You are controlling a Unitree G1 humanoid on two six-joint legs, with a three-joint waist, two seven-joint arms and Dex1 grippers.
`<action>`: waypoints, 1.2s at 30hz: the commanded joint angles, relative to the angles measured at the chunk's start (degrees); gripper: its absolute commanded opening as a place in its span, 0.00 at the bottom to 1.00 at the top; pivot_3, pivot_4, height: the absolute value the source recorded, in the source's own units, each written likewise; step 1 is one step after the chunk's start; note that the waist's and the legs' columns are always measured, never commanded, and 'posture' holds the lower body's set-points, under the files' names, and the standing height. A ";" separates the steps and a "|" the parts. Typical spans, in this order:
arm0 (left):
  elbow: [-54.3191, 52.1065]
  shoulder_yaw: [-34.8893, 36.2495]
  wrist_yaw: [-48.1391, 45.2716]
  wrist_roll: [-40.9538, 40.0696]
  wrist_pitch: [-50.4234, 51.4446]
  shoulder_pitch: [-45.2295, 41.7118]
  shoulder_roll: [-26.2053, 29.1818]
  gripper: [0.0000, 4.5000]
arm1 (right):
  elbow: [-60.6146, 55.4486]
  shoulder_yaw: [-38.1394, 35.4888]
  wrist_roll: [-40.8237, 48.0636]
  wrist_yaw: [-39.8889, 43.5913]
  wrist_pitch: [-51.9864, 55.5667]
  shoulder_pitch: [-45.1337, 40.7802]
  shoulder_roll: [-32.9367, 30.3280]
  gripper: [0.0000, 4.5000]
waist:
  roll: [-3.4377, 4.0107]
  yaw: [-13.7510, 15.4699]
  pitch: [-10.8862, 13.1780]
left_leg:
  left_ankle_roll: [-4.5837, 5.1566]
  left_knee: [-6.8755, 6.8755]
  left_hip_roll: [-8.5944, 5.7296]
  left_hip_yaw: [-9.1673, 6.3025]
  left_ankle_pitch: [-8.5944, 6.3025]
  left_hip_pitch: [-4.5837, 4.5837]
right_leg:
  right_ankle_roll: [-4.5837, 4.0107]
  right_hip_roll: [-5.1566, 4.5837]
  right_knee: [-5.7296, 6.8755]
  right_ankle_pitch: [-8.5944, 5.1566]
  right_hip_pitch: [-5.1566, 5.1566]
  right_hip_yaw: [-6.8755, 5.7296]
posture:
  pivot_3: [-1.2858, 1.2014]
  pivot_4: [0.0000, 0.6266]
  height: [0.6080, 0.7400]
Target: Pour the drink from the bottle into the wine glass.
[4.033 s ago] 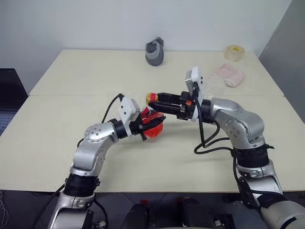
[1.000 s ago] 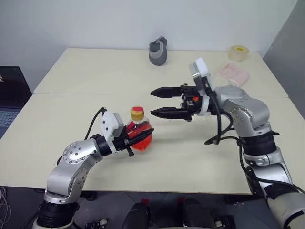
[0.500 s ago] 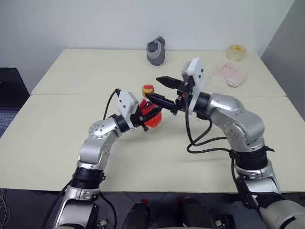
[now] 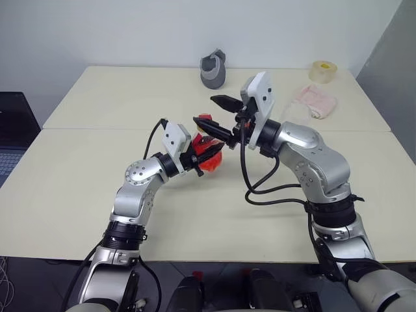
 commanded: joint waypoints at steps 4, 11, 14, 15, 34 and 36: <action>-1.45 0.52 0.30 0.18 -1.97 -0.89 -0.32 0.30 | 1.28 0.97 -2.31 -0.30 -1.73 -2.87 0.02 0.81 | 0.00 -0.01 0.00 | 0.00 0.00 0.00 0.00 0.00 0.01 | 0.00 0.00 0.00 0.00 0.00 0.00 | 0.52 0.24 1.00; -2.80 0.70 0.41 0.08 -1.44 -0.34 -0.31 0.30 | 4.49 -0.22 -4.18 -0.95 -2.89 -4.69 -0.25 0.81 | 0.00 -0.29 0.00 | -0.01 0.00 0.00 0.00 0.00 -0.01 | 0.00 0.00 0.00 0.00 -0.01 0.00 | 0.52 0.24 1.00; -4.38 1.14 0.03 -0.45 -0.67 0.61 0.51 0.30 | 3.62 -1.28 -3.62 -0.91 -1.89 -4.00 -1.30 0.81 | 0.00 -0.33 0.00 | -0.01 0.00 0.00 0.00 0.00 -0.01 | 0.00 0.00 0.00 0.00 -0.01 0.00 | 0.52 0.24 1.00; -5.01 1.33 -0.22 -0.70 -0.26 0.98 0.95 0.30 | 3.08 -1.59 -3.41 -0.54 -1.58 -3.64 -1.99 0.81 | 0.00 -0.33 0.00 | 0.00 0.00 0.00 -0.01 0.00 0.00 | 0.00 0.00 0.00 0.00 -0.01 0.00 | 0.52 0.24 1.00; -9.31 2.79 -1.84 -2.60 3.56 2.38 4.21 0.30 | -5.71 -5.79 10.38 7.81 5.00 2.01 -8.12 0.81 | -0.01 -0.47 0.01 | 0.15 -0.01 0.05 -0.01 -0.08 0.00 | 0.00 0.06 0.00 0.00 0.03 -0.01 | 0.52 0.24 1.00; -8.62 2.61 -1.82 -2.38 3.43 1.71 3.73 0.30 | -5.05 -4.37 9.57 6.01 4.37 0.59 -5.26 0.81 | 0.00 -0.48 0.01 | 0.14 0.00 0.05 -0.03 -0.07 -0.01 | 0.00 0.06 0.00 0.00 0.03 -0.02 | 0.52 0.24 1.00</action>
